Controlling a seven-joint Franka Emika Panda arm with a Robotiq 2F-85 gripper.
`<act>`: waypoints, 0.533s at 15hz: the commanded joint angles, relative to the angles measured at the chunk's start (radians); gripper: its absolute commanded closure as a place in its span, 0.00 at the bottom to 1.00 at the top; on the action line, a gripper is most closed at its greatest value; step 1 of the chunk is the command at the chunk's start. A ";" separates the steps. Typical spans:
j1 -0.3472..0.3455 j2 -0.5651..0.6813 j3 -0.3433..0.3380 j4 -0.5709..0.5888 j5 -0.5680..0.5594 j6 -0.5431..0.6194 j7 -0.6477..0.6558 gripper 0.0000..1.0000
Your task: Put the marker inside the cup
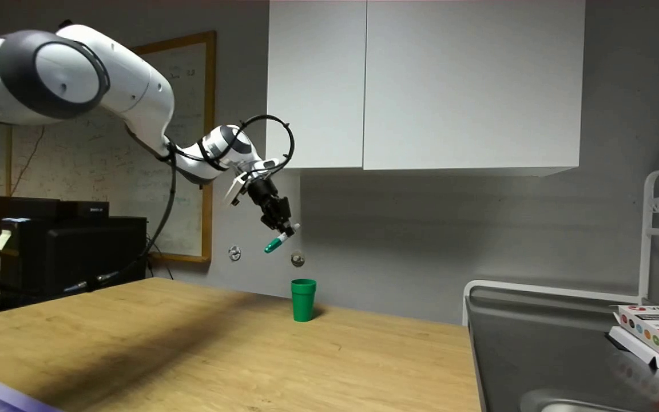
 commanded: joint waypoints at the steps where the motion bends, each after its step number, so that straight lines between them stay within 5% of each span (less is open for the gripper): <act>1: 0.020 0.189 -0.086 0.249 0.006 -0.059 0.013 0.94; 8: -0.013 0.438 -0.199 0.584 0.114 -0.132 -0.001 0.94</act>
